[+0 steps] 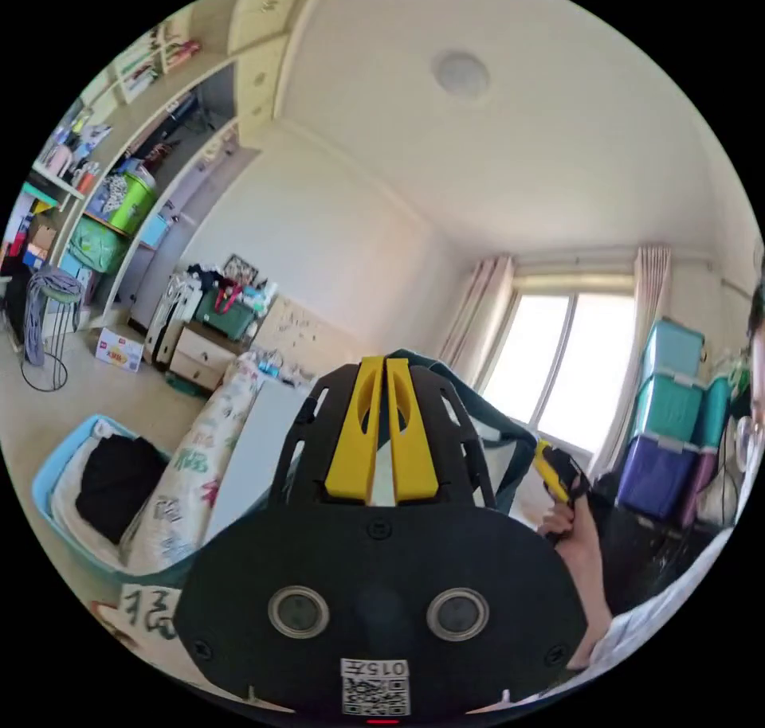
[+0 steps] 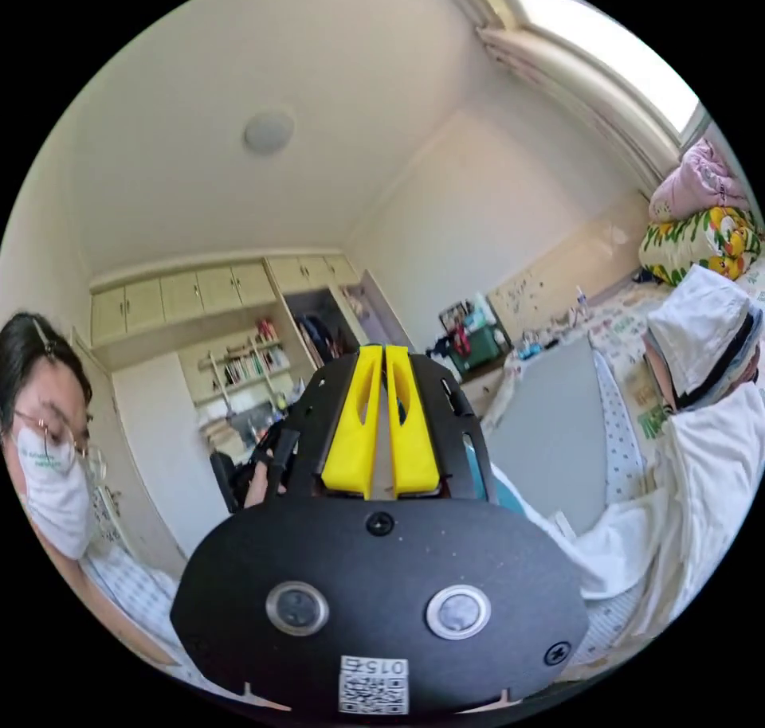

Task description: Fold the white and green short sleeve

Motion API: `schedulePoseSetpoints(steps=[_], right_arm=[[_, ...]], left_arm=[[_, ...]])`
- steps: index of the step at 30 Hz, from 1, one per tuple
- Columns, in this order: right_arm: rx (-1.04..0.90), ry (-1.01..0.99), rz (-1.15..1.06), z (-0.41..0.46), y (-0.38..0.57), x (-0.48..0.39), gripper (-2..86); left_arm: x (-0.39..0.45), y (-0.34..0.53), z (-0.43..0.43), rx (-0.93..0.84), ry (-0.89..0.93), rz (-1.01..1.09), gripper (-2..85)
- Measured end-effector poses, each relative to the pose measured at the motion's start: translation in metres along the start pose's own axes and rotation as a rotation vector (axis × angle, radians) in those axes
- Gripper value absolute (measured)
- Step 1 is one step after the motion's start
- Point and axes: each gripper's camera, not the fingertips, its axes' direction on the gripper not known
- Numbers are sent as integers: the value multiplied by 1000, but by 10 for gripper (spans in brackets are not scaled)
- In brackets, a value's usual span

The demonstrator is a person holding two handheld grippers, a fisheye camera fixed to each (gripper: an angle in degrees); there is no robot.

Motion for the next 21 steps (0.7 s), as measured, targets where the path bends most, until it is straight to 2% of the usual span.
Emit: schedulePoseSetpoints(steps=[3,6,10,13,17,21], right_arm=[[186,-102,-63,-24,-26,-46,-3],[309,-153,-219,-44,-51,-98,-3],[497,-132,-511,-64,-63,-169,-3],[606,-92,-687,-72,-58,-207,-4],[643,-77,-837,-63,-61,-224,-4],[552,-47,-910,-15,-74,-208,-5]], left_arm=[[63,-23,-29,198,63,24,-9],[122,-46,-62,401,117,91,-9],[203,-63,-111,698,72,335,-9],[241,-67,-136,852,17,500,-8],[257,-78,-141,885,-72,626,-9],[249,-77,-115,883,-215,723,-9]])
